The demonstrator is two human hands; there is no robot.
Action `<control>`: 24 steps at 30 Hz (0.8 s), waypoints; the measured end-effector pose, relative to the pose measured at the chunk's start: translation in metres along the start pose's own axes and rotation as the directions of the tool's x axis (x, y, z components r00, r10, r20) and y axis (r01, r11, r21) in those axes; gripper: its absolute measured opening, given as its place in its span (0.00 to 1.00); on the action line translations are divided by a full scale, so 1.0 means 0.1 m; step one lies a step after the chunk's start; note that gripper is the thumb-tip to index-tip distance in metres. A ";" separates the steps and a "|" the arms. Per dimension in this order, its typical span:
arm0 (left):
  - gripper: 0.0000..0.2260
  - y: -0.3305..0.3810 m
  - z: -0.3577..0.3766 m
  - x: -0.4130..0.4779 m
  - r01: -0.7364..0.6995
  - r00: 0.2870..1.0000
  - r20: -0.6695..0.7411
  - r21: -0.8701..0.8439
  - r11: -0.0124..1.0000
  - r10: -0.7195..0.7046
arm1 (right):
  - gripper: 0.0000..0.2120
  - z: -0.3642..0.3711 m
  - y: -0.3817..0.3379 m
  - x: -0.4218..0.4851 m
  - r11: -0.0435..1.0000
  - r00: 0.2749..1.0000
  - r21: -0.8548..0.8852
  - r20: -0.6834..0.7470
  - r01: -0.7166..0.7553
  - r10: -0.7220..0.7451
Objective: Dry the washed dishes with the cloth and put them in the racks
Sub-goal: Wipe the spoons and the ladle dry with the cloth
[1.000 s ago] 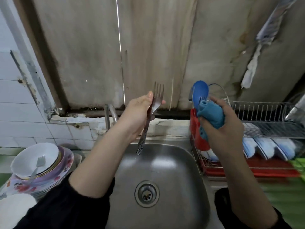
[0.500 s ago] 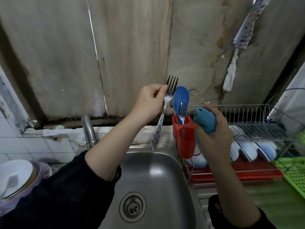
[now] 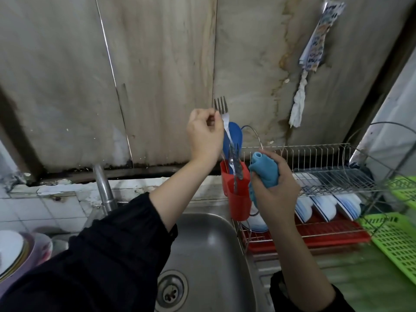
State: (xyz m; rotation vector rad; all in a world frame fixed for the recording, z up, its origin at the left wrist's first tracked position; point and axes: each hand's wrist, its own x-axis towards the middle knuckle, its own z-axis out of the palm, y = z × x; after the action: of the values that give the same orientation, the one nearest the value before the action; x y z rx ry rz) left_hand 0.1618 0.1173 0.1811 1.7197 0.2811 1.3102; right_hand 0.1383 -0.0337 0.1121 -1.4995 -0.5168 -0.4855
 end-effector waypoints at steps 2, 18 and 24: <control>0.05 -0.05 0.04 -0.09 -0.002 0.999 0.032 0.011 1.000 0.002 | 0.20 0.00 0.01 0.00 1.000 1.000 0.000 -0.004 0.006 -0.006; 0.06 -0.42 0.08 -0.56 0.132 0.973 0.164 0.173 0.976 -0.161 | 0.18 0.02 0.07 -0.04 0.999 1.000 -0.036 0.006 0.013 -0.013; 0.05 -0.53 0.08 -0.62 0.301 0.930 0.192 0.087 0.950 -0.312 | 0.19 0.02 0.08 -0.06 0.998 0.999 -0.052 0.015 0.029 -0.028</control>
State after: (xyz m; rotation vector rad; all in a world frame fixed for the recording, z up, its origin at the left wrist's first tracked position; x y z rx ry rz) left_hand 0.1615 0.1018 0.1005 1.7586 0.4511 0.8989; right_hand 0.1384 -0.0312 0.1018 -1.5480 -0.5408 -0.5137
